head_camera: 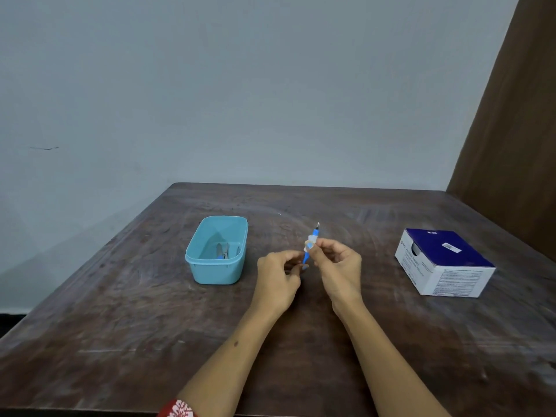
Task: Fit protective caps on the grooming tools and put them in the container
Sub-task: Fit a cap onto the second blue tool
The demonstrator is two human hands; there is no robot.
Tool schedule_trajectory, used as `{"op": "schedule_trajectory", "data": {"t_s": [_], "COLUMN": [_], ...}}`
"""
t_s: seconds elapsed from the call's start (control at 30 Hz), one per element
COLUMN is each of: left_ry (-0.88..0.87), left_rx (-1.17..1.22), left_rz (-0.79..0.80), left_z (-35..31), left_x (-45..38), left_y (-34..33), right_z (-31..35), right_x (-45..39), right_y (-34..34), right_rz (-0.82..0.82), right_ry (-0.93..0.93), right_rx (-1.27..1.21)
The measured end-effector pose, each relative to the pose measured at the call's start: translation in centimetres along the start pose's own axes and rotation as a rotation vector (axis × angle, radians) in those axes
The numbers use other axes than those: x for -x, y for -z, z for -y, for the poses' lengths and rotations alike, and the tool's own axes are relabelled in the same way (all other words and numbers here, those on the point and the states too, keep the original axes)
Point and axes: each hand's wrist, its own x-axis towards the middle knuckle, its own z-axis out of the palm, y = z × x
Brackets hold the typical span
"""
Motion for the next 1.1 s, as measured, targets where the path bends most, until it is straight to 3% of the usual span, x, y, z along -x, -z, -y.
{"op": "schedule_trajectory", "data": {"t_s": [0.07, 0.23, 0.43, 0.63, 0.8, 1.0, 1.1], "left_ry": [-0.002, -0.007, -0.060, -0.105, -0.146, -0.144, -0.160], "left_rx": [-0.002, -0.033, -0.066, -0.137, -0.115, -0.118, -0.117], "left_rz": [-0.004, 0.073, -0.017, -0.015, -0.027, -0.014, -0.019], "left_z": [0.07, -0.10, -0.25, -0.34, -0.34, -0.33, -0.37], "left_x": [0.02, 0.39, 0.51, 0.67, 0.52, 0.63, 0.58], "left_y": [0.10, -0.34, 0.12, -0.09, 0.32, -0.20, -0.09], "right_z": [-0.01, 0.34, 0.08, 0.49, 0.28, 0.77, 0.62], "right_x": [0.08, -0.23, 0.06, 0.06, 0.22, 0.11, 0.08], "right_y": [-0.08, 0.15, -0.12, 0.13, -0.15, 0.05, -0.02], "right_rz": [-0.008, -0.224, -0.143, -0.264, -0.130, -0.283, -0.229], "right_ry": [0.026, 0.111, 0.122, 0.177, 0.114, 0.164, 0.142], "right_rx": [0.027, -0.073, 0.012, -0.024, -0.002, -0.089, -0.065]}}
